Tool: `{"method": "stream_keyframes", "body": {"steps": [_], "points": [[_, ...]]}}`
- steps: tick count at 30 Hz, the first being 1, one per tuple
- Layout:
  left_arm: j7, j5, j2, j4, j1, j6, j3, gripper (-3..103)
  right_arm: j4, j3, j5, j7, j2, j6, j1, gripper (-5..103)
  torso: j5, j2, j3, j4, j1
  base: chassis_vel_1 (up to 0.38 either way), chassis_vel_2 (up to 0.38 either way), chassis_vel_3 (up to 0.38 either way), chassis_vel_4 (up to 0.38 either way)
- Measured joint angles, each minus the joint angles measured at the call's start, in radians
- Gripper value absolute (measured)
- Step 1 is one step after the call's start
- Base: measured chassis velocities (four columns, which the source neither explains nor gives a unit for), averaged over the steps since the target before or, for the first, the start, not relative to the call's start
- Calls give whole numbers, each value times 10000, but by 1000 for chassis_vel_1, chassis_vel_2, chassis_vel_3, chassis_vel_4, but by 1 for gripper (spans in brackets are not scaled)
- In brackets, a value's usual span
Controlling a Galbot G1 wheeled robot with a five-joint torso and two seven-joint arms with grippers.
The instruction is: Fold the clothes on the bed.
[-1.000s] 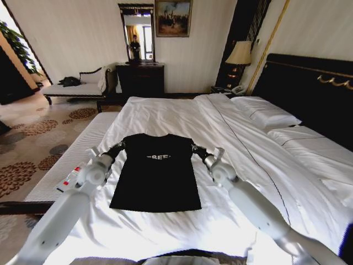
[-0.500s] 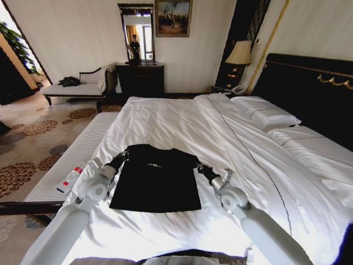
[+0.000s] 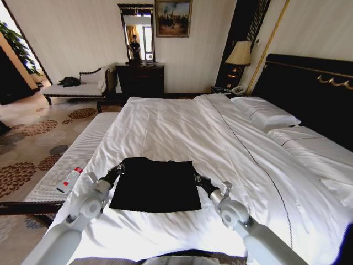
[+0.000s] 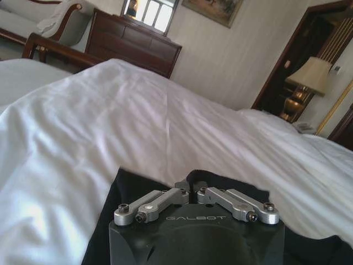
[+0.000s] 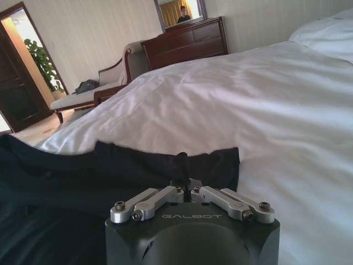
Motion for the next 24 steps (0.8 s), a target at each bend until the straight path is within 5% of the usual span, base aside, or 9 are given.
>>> {"method": "stream_keyframes", "body": {"steps": [8, 24], "points": [[171, 779, -409, 55, 468, -82, 429, 2, -307, -76, -459, -145, 181, 169, -399, 1, 2, 0, 1, -1, 0, 0, 0, 0, 0], [267, 1152, -124, 56, 1156, -106, 496, 2, -275, -51, -1053, -344, 257, 362, -1063, 1, 1, 0, 0, -1, 2, 0, 0, 0, 0]]}}
